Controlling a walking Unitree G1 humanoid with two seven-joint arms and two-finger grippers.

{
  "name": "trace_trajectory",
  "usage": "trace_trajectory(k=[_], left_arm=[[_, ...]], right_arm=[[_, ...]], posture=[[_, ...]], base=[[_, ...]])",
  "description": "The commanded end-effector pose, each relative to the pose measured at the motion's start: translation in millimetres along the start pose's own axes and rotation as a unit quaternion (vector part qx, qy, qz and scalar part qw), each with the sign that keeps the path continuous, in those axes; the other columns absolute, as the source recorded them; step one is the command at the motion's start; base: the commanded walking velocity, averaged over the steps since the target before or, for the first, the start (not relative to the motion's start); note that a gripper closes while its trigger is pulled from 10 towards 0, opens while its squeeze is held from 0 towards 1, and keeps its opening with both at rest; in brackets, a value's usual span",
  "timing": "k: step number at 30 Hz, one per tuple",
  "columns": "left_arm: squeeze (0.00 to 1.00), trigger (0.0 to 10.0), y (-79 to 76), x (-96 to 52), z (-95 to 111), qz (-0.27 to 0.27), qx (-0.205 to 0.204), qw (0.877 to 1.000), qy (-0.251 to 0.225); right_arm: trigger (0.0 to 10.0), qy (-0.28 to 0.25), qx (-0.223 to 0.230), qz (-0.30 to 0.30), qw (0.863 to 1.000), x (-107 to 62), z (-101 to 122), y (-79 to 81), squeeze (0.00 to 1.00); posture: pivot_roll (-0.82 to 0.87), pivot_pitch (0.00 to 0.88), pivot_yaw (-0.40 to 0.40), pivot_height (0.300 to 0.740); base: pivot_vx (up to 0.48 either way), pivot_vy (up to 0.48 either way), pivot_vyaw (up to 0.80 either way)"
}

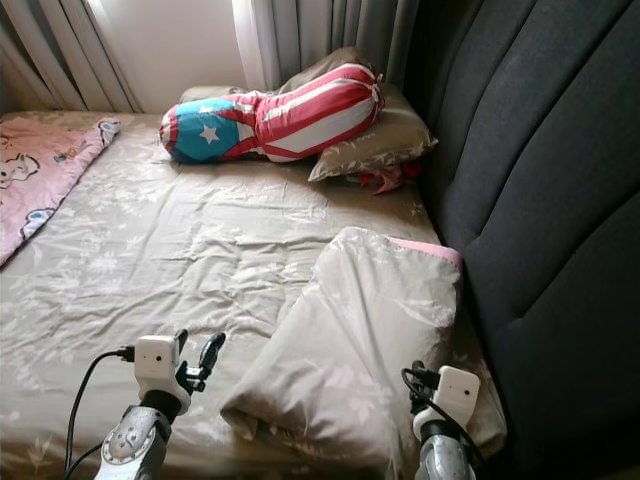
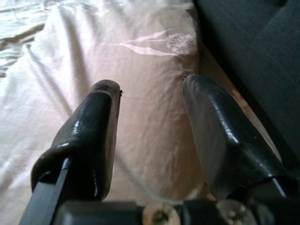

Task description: Clean up the room

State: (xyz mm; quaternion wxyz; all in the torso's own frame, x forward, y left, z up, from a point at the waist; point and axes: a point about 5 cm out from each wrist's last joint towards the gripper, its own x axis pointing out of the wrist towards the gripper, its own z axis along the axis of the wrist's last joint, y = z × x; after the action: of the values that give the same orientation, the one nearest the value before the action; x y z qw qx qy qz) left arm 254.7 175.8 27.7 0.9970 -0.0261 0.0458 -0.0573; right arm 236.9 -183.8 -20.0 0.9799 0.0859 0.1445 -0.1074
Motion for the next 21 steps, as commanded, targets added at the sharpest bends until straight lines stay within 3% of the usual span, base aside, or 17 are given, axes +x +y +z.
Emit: trace_trajectory(k=[1,19,21], left_arm=[[0.00,10.0,-1.3,-1.3,-4,-0.005,0.002,1.000,0.007],[0.00,10.0,5.8,3.8,-2,0.004,0.005,1.000,0.010],[0.00,10.0,5.1,3.2,-3,0.002,0.005,1.000,0.011]], right_arm=[[10.0,0.007,0.002,0.000,1.000,-0.8,-3,0.5,0.00],[10.0,0.014,0.011,0.023,1.000,10.0,3,13.4,0.00],[10.0,0.017,0.013,0.043,0.999,10.4,2,16.1,0.05]], posture=[[-0.02,0.000,-0.031,0.665],[-0.02,0.000,-0.019,0.665],[-0.01,0.000,-0.019,0.665]], base=[[0.000,0.000,0.00],[0.000,0.000,0.00],[0.000,0.000,0.00]])
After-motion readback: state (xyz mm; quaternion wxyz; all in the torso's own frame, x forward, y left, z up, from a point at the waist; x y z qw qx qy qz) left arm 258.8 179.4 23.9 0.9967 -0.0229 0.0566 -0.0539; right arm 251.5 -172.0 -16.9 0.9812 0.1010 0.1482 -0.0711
